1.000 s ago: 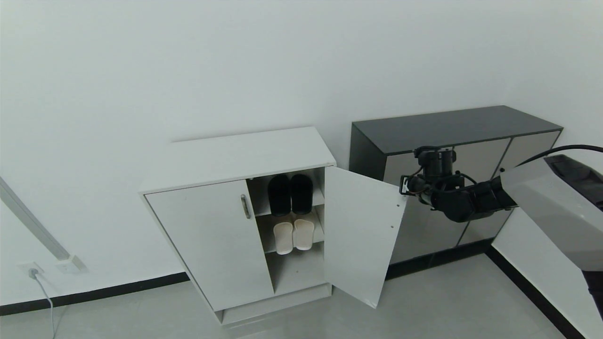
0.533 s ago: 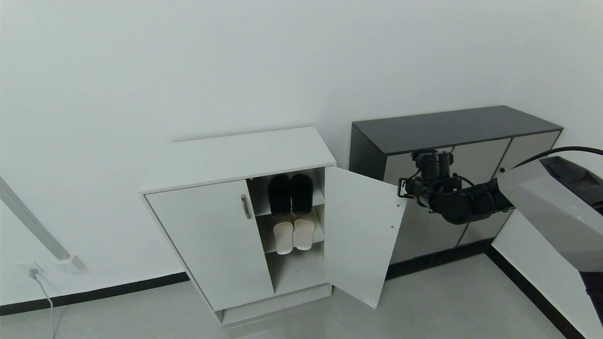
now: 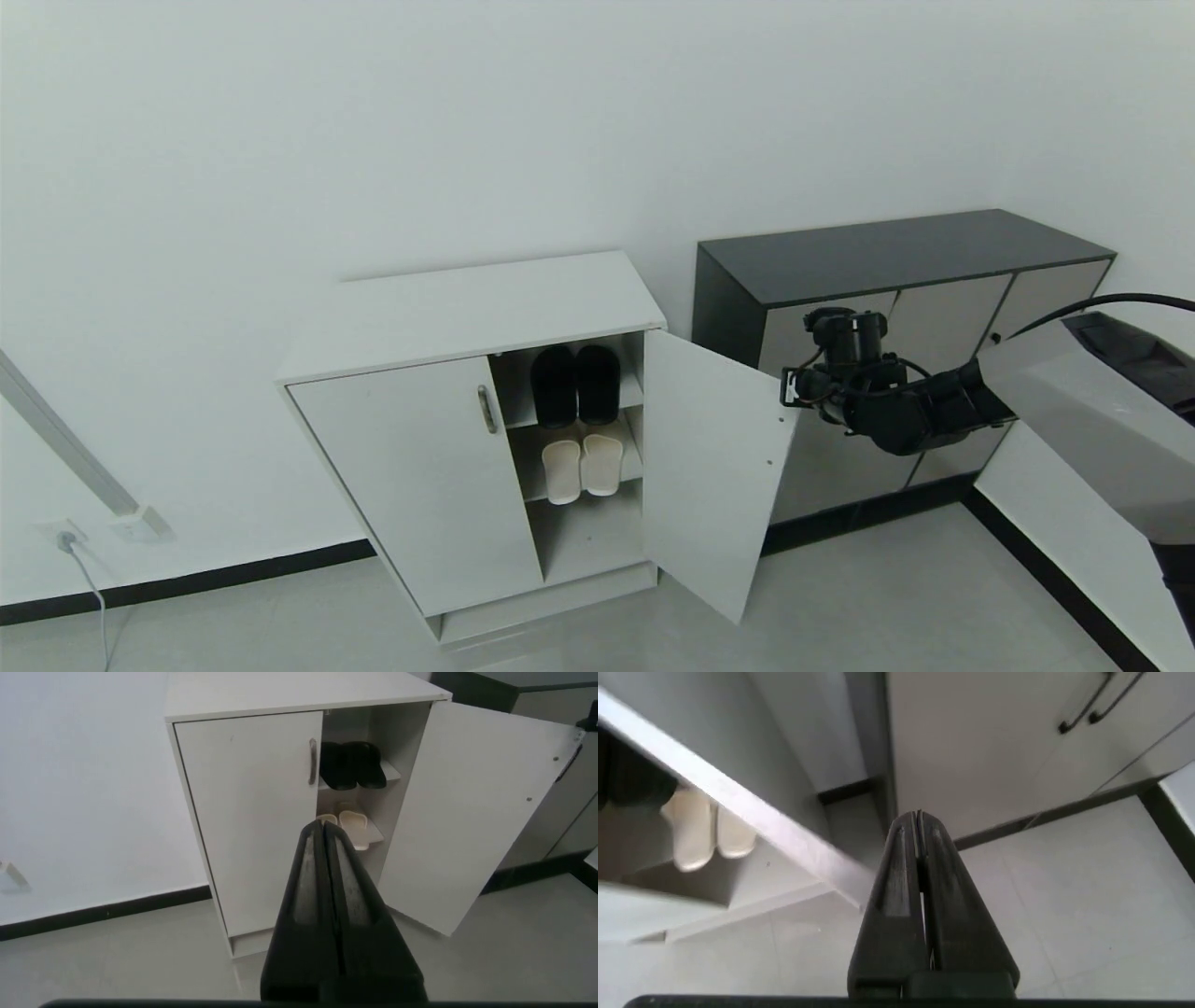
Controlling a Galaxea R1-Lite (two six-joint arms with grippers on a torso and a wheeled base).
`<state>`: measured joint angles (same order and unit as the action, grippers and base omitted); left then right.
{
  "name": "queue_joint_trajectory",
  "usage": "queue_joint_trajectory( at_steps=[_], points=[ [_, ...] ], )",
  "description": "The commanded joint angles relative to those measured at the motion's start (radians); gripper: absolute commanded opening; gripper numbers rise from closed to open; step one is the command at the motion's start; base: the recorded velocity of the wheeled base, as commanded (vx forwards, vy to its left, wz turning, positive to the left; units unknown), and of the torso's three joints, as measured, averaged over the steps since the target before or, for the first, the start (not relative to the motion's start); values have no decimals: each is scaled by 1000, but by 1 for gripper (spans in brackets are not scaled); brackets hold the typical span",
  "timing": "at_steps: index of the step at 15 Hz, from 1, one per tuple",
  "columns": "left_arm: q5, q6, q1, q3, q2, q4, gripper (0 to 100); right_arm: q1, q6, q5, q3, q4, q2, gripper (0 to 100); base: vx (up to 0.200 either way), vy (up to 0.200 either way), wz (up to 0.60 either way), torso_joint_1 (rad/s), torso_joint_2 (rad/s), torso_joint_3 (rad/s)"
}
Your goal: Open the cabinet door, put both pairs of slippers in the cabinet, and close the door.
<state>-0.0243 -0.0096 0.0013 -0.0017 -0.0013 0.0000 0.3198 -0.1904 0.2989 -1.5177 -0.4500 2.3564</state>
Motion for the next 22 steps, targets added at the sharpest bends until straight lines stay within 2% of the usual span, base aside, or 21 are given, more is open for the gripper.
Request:
queue_joint_trajectory(
  at_steps=[1, 7, 11, 18, 22],
  points=[
    [0, 0, 0, 0, 1, 0, 0, 50, 0, 0, 68, -1, -55, 0, 0, 0, 0, 0, 0, 0],
    [0, -1, 0, 0, 1, 0, 0, 193, -1, 2, 221, -13, -158, 0, 0, 0, 0, 0, 0, 0],
    [0, -1, 0, 0, 1, 0, 0, 199, 32, -4, 306, -96, -189, 0, 0, 0, 0, 0, 0, 0],
    [1, -1, 0, 0, 1, 0, 0, 245, 54, -34, 389, -157, -278, 0, 0, 0, 0, 0, 0, 0],
    [1, -1, 0, 0, 1, 0, 0, 295, 52, -34, 425, -174, -304, 0, 0, 0, 600, 5, 1, 2]
  ],
)
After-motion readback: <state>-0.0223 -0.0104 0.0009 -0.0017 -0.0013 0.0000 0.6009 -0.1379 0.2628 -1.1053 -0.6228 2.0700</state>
